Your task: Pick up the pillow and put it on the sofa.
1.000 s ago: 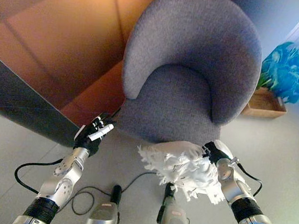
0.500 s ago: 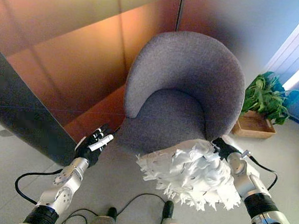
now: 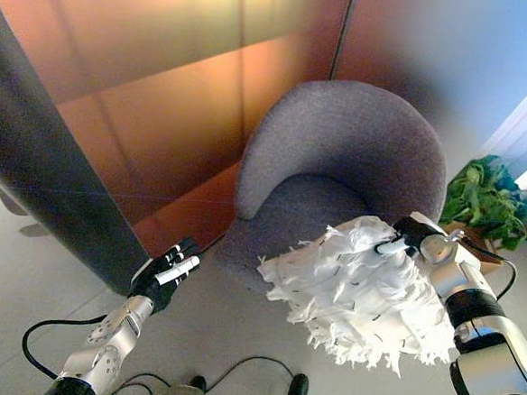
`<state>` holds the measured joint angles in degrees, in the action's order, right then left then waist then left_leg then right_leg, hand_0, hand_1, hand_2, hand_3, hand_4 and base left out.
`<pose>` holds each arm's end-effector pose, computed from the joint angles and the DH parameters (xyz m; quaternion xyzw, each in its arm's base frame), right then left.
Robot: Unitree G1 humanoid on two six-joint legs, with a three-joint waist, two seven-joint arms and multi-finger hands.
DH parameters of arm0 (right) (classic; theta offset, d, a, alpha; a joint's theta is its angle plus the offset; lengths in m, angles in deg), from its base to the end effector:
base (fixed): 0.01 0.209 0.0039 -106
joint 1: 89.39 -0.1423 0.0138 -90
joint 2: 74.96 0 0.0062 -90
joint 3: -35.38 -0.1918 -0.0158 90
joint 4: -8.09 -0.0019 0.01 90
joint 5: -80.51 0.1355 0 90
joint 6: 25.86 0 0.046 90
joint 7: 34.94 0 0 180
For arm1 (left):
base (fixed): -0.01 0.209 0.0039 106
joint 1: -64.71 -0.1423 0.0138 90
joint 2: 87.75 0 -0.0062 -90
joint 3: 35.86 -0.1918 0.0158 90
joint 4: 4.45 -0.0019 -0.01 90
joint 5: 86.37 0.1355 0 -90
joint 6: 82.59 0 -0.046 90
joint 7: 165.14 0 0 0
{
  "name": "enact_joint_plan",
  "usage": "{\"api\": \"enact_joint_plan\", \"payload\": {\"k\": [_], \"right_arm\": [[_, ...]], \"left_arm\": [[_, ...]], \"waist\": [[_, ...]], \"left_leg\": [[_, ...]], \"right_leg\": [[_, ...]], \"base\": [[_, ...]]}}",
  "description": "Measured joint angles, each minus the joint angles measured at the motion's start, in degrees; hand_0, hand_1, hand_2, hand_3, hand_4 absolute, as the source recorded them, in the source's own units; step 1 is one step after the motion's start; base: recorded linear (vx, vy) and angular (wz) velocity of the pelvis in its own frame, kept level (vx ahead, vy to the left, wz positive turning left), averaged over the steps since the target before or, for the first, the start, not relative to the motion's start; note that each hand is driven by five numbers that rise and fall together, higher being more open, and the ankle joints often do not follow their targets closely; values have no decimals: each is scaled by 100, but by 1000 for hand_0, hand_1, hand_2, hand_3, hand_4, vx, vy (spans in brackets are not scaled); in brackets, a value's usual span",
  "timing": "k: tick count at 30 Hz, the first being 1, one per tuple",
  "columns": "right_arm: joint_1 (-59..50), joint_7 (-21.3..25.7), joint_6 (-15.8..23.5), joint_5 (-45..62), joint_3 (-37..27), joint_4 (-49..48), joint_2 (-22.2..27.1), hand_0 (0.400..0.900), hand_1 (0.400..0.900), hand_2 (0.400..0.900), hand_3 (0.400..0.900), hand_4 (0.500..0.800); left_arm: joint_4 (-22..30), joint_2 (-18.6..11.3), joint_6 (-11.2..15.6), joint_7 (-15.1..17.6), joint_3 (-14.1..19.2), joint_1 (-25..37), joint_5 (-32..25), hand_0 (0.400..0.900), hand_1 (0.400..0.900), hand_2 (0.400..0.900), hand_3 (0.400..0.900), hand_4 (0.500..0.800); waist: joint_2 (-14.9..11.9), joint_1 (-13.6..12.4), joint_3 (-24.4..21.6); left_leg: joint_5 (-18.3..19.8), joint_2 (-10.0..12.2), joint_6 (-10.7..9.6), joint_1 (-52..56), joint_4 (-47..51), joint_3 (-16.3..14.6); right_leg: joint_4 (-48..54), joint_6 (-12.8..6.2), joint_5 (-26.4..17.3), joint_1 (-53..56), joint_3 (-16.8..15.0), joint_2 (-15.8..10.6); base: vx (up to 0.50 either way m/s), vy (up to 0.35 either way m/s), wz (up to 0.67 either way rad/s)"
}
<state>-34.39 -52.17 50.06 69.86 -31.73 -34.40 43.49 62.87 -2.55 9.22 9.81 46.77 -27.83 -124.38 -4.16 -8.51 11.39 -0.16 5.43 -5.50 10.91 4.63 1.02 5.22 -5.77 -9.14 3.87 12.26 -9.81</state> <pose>0.2863 -0.3165 0.0869 -0.4659 0.3267 0.0392 0.8214 0.1699 0.2253 -0.0297 -0.1424 0.2003 0.0095 0.9693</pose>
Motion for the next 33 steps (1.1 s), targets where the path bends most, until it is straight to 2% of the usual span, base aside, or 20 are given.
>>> {"api": "enact_joint_plan", "payload": {"k": [7, 10, 12, 13, 14, 15, 21, 33], "right_arm": [[-523, -11, 55, 230, 239, 1136, -2, 400, 400, 400, 400, 500], [-1073, 248, -27, 549, 631, 1472, -3, 400, 400, 400, 400, 500], [-1265, 363, -72, 597, 635, 1521, -3, 400, 400, 400, 400, 500], [-1477, 526, -109, 679, 662, 1534, -4, 535, 535, 535, 535, 581], [-1555, 595, -131, 706, 662, 1531, -9, 608, 608, 608, 608, 625], [-1634, 695, -166, 715, 662, 1531, -21, 900, 900, 900, 900, 800], [-1985, 1104, -332, 712, 658, 1532, -20, 900, 900, 900, 900, 800], [-2125, 1180, -277, 551, 591, 1522, -10, 900, 900, 900, 900, 800]], "left_arm": [[0, -313, -11, -207, -290, -10, 0, 900, 900, 900, 900, 800], [0, -519, 16, -208, -522, 201, -51, 900, 900, 900, 900, 800], [0, -520, 21, -194, -536, 334, -61, 900, 900, 900, 900, 800], [3, -523, 28, -165, -586, 534, -64, 900, 900, 900, 900, 800], [5, -522, 45, -158, -603, 614, -69, 900, 900, 900, 900, 800], [9, -522, 76, -133, -615, 688, -94, 900, 900, 900, 900, 800], [11, -527, 179, 81, -617, 818, -122, 900, 900, 900, 900, 800], [41, -533, 180, 74, -614, 820, -122, 900, 900, 900, 900, 800]], "waist": [[-13, -290, -13], [-92, -330, 42], [-113, -371, 131], [-121, -431, 313], [-121, -436, 408], [-125, -436, 506], [-137, -423, 784], [-98, -432, 806]], "left_leg": [[-106, 25, -79, -276, -11, 174], [-196, 12, -113, -778, -101, 235], [-244, 12, -118, -938, -124, 254], [-257, 14, -118, -1042, -163, 299], [-256, 14, -111, -1050, -166, 311], [-258, 13, -111, -1064, -178, 323], [-258, 2, -108, -1053, -156, 313], [-190, 16, -91, -554, -7, 221]], "right_leg": [[0, 0, 6, -145, 196, 12], [-4, 46, -105, -587, 228, 24], [-21, 93, -187, -730, 229, 32], [-20, 103, -220, -816, 227, 38], [-17, 82, -204, -813, 236, 38], [-3, 82, -203, -814, 245, 34], [-7, 83, -202, -817, 236, 24], [-15, 60, -101, -409, 180, 29]], "base": [[-165, -109, 8], [-282, -67, -4], [-149, -14, -5], [-58, 13, -3], [-50, 23, -3], [-14, 48, -4], [30, 44, -3], [82, 19, 1]]}}
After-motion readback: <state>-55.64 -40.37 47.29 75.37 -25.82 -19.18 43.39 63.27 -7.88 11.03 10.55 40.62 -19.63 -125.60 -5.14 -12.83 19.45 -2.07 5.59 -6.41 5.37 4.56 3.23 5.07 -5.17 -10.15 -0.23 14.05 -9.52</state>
